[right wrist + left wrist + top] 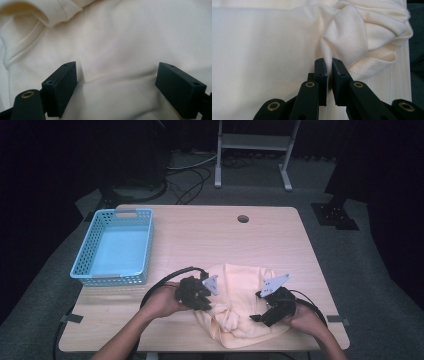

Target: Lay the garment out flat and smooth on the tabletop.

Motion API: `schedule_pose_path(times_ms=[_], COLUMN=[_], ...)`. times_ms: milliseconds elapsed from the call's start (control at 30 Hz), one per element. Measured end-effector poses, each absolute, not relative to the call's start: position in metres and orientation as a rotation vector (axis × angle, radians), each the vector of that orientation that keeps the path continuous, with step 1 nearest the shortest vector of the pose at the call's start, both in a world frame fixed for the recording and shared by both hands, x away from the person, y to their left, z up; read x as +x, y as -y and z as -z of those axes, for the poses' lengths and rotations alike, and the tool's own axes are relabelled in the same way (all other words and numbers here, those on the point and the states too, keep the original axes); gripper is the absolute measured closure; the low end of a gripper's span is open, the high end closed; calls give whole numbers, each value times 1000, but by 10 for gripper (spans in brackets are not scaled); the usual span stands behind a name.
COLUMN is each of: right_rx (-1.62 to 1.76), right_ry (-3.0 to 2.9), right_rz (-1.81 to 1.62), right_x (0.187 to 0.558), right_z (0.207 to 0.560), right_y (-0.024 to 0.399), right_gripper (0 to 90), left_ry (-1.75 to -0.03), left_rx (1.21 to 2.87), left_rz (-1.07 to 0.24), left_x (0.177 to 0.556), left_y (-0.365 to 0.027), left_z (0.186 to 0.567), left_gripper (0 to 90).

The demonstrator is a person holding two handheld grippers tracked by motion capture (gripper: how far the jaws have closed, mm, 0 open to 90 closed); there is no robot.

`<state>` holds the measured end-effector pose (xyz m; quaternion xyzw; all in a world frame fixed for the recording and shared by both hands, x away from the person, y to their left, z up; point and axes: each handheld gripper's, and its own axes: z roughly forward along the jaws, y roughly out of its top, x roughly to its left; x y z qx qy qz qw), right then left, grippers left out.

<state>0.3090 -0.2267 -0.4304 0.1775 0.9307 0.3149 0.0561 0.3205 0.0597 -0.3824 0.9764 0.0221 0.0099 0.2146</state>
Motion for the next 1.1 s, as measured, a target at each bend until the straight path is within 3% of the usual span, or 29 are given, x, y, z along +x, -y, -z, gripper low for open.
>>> schedule_pose_path(times_ms=[467,833,1100], right_rx=[553,555,556], right_ry=[-2825,-2820,-2821], right_rz=[-938,-926,-928], right_x=[308,307,307], right_z=[429,429,429], right_y=[226,224,223], right_gripper=[165,164,164], left_ry=[-202,-216,-173], left_rx=[2763,2648,2572], left_rz=[-90,-61,8], left_x=[331,332,331], left_y=[-103,-101,-73], left_z=[389,374,373], left_gripper=[804,650,590])
